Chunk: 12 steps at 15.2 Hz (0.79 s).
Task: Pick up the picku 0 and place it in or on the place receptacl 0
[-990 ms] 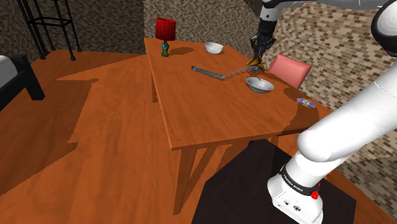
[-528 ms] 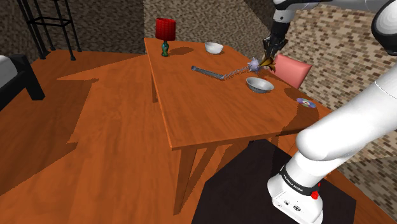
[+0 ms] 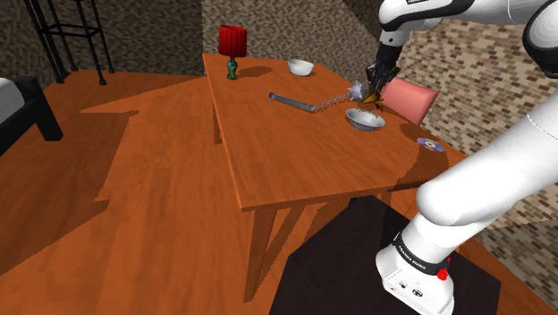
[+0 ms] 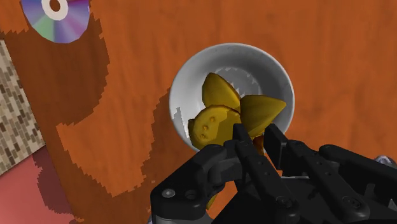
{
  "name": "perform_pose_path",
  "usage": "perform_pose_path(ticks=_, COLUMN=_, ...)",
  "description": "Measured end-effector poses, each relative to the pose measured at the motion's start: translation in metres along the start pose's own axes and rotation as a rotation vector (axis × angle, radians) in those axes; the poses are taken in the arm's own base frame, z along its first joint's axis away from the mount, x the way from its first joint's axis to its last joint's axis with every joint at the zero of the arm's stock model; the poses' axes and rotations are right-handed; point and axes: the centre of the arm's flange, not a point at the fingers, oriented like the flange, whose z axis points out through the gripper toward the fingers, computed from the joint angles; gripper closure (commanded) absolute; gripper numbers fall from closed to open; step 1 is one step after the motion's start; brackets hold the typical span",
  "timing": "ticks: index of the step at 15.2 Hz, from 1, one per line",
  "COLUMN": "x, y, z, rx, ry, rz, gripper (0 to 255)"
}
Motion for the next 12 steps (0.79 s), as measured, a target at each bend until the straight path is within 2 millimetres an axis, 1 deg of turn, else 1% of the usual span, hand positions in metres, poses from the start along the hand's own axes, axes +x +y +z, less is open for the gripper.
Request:
perform_pose_path(ticks=9, x=-0.002, y=-0.006, z=0.046, rx=0.000, ry=0.000, rz=0.000, gripper=255)
perform_pose_path(ticks=12, x=-0.002, y=-0.006, z=0.051, rx=0.000, ry=0.001, rz=0.000, gripper=255)
